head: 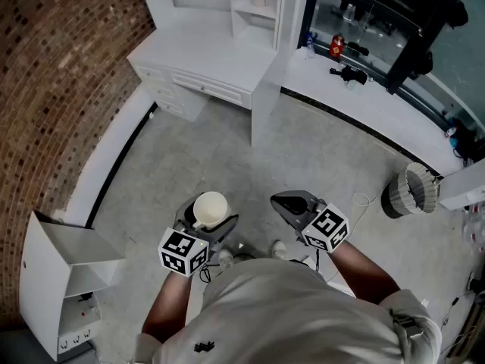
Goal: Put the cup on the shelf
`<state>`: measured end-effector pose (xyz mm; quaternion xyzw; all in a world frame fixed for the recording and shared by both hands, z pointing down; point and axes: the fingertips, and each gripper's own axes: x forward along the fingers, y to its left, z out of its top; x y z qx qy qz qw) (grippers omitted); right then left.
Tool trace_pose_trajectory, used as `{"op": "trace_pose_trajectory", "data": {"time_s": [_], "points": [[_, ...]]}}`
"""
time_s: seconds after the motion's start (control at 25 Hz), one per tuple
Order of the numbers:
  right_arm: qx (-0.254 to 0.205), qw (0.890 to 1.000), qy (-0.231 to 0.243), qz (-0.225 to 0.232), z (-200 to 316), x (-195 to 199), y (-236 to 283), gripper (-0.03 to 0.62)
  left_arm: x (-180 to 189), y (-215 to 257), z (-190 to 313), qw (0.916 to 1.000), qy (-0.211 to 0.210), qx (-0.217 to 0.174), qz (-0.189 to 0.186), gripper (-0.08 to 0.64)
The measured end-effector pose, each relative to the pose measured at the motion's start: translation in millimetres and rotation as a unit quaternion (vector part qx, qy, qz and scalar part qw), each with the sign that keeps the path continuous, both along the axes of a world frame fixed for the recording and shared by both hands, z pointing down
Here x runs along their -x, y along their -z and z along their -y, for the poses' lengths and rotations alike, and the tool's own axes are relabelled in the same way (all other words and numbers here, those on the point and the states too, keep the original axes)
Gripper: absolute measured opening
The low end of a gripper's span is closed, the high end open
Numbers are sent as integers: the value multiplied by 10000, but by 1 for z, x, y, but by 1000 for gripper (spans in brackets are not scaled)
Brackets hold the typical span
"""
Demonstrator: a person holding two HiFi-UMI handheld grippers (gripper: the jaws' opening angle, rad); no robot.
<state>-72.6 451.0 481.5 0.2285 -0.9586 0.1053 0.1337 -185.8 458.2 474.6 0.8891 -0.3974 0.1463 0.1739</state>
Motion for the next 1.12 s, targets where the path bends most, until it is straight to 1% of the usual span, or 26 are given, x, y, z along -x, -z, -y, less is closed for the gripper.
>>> {"op": "trace_pose_trajectory", "data": {"time_s": [0.2, 0.4, 0.52, 0.64, 0.8, 0.96, 1.04, 1.12], "points": [[-23, 10000, 55, -12, 6, -56, -3, 11, -52, 10, 12, 9999, 49, -131, 29, 433], [46, 9998, 208, 39, 6, -101, -9, 11, -87, 13, 20, 9996, 260, -137, 34, 433], [139, 9996, 207, 107, 8, -123, -14, 12, -105, 14, 24, 9996, 276, -81, 60, 433], [156, 9997, 134, 165, 13, -132, -17, 12, -114, 16, 31, 9997, 225, -21, 131, 433], [165, 9995, 10, 253, 27, -137, -21, 14, -116, 17, 51, 9996, 181, 16, 196, 433], [218, 9994, -40, 268, 48, -135, -22, 18, -116, 21, 83, 9999, 66, -44, 107, 433], [251, 9993, -70, 257, 64, -131, -24, 15, -114, 27, 105, 9999, -46, -106, -2, 433], [272, 9994, -121, 185, 82, -125, -27, 14, -111, 32, 128, 9996, -168, -208, 1, 433]]}}
